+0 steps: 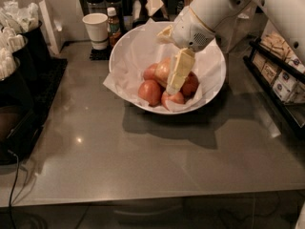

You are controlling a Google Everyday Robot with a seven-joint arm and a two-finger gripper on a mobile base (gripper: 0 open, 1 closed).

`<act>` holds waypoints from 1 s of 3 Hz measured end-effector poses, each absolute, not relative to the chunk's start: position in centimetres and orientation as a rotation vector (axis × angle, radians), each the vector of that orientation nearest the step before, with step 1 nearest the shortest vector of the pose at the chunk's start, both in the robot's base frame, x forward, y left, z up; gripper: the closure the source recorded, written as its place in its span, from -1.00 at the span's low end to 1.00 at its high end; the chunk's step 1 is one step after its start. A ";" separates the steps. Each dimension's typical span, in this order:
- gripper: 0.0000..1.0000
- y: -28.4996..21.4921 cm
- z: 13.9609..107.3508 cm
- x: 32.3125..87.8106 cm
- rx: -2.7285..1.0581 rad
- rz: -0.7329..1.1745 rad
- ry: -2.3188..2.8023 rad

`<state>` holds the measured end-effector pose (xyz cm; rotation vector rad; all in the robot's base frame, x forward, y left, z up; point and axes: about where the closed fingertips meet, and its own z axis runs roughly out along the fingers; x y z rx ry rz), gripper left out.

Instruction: Pick apple from white bowl

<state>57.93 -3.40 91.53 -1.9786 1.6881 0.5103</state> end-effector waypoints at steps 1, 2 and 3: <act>-1.00 -2.7 91.3 58.0 -1.999 0.517 1.663; -1.00 -3.1 89.6 58.2 -2.000 0.557 1.707; -1.00 -3.5 88.1 58.3 -2.008 0.590 1.744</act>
Offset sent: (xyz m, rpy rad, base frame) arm 0.0031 -0.0066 -0.0404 -0.0279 0.1114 -0.0009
